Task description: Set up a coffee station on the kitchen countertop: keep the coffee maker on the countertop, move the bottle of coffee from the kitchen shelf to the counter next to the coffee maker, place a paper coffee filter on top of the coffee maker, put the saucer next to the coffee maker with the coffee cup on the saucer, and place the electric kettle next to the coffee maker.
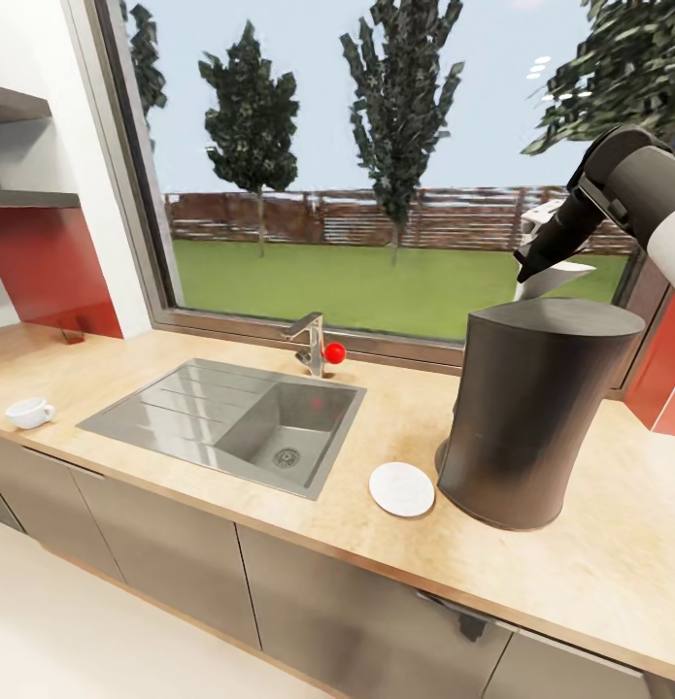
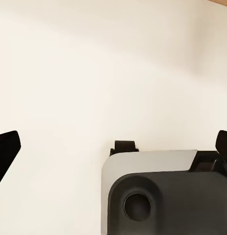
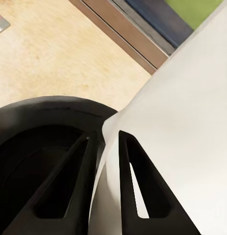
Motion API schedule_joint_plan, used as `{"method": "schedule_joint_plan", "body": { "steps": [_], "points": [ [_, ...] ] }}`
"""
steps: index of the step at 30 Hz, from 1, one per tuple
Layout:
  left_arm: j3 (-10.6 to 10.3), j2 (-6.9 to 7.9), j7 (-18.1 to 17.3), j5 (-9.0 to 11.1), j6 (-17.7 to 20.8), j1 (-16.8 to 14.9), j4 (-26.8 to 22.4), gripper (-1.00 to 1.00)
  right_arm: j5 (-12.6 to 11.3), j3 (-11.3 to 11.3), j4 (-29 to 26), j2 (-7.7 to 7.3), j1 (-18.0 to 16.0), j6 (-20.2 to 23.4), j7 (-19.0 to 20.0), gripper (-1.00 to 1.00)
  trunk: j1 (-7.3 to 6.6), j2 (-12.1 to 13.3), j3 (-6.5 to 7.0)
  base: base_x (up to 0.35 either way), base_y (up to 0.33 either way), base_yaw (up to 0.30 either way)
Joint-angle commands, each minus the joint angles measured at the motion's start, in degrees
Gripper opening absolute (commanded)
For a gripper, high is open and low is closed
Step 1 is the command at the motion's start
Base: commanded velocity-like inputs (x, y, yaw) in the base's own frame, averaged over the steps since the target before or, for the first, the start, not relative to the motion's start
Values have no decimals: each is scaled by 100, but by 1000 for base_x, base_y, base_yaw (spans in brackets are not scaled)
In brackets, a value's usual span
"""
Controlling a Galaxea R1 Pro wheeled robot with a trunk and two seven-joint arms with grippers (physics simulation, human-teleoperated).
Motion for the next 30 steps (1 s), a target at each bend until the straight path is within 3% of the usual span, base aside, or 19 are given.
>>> {"method": "schedule_joint_plan", "body": {
  "steps": [1,11,12,30],
  "points": [
    [5,0,-12,11,-6,2,-9,100,69,-3,-15,-4,-1,19,43,-100,0,-3,-6,0,0,0],
    [5,0,-12,11,-6,2,-11,100,65,-5,-15,-4,-1,19,43,-100,0,-3,-6,0,0,0],
    [5,0,-12,11,-6,2,-10,100,65,-4,-15,-4,-1,19,43,100,0,-3,-6,0,0,0],
    [5,0,-12,11,-6,2,-18,100,67,-5,-15,-2,-1,19,43,100,0,-3,-6,0,0,0]
  ]
}}
